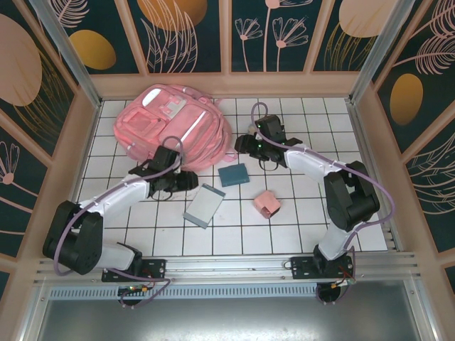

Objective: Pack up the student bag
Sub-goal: Pick up the book from the center of the table.

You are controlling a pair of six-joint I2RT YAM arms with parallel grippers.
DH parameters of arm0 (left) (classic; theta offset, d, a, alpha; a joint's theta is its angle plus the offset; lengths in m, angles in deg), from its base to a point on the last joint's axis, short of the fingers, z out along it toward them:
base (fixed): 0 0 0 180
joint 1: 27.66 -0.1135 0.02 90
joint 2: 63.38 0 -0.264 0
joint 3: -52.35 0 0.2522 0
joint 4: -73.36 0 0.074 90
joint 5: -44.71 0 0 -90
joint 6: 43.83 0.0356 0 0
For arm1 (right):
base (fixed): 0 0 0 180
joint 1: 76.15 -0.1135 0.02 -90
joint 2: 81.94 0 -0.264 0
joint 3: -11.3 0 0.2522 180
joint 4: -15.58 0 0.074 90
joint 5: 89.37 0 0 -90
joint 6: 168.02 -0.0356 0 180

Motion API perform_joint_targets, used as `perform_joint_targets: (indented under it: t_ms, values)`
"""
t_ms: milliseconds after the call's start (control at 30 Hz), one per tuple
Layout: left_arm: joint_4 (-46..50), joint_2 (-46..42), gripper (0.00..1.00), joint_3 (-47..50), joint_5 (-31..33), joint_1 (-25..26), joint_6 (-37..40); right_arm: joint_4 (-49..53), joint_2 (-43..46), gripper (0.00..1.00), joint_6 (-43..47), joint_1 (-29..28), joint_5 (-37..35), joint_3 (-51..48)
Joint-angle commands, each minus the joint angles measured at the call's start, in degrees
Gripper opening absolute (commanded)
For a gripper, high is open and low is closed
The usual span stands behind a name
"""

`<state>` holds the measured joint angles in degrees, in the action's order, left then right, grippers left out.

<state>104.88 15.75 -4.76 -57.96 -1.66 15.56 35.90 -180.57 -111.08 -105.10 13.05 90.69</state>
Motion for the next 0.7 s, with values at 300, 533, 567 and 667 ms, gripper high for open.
perform_joint_targets:
  t_ms: [300, 533, 567, 667]
  values:
    - [1.81, -3.61, 0.39, 5.86, 9.78, 13.1, -8.32, -1.01, 2.56, 0.59, 3.43, -3.45, 4.36, -3.33]
    - [4.83, -12.59, 0.43, 10.46, 7.93, 14.57, -22.72, -0.42, 0.54, 0.56, 7.64, -9.16, 8.07, -3.49]
    - [5.16, -13.81, 0.43, 11.18, 7.66, 14.92, -25.1, -0.28, -0.04, 0.55, 8.4, -9.98, 8.73, -3.41]
    - [4.49, -17.15, 0.44, 13.64, 4.72, 15.46, -30.51, 1.6, -2.24, 0.54, 10.36, -12.27, 9.13, -2.2]
